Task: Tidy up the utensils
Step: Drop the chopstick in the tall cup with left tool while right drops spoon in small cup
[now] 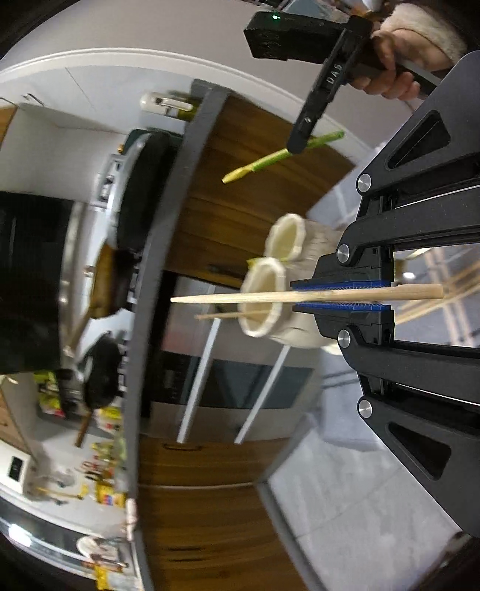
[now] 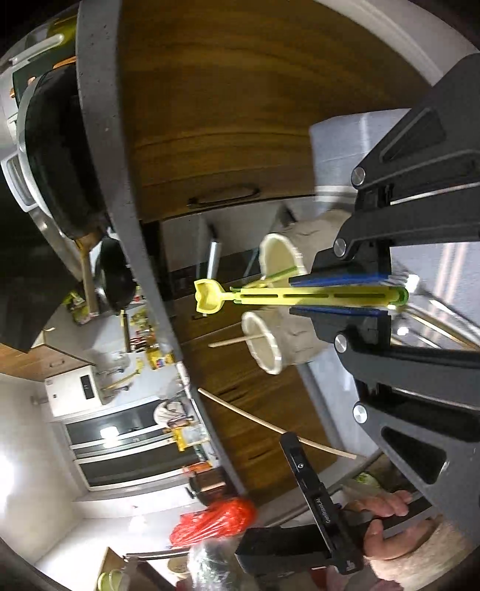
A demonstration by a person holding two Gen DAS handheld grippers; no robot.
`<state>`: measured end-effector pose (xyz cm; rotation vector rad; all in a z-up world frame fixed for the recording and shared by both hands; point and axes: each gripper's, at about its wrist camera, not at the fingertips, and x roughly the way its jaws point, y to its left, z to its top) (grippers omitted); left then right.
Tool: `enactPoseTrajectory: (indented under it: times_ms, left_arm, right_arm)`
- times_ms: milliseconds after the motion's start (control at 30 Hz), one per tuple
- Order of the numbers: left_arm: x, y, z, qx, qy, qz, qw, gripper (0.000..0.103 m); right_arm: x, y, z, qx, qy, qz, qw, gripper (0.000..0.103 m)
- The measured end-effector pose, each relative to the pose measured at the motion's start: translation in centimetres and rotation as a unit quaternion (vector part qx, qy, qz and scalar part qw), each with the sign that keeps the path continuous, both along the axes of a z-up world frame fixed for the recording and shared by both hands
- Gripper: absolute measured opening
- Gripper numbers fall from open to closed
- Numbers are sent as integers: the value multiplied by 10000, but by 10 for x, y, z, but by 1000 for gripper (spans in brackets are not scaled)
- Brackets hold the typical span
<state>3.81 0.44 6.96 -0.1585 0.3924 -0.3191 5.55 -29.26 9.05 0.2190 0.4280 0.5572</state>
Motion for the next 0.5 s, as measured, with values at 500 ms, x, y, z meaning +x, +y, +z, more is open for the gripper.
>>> enactPoseTrajectory:
  times_ms: [500]
  left_arm:
    - [89, -18, 39, -264, -696, 143, 9971, 7]
  right_arm:
    - [116, 6, -2, 1466, 363, 43, 9885, 10]
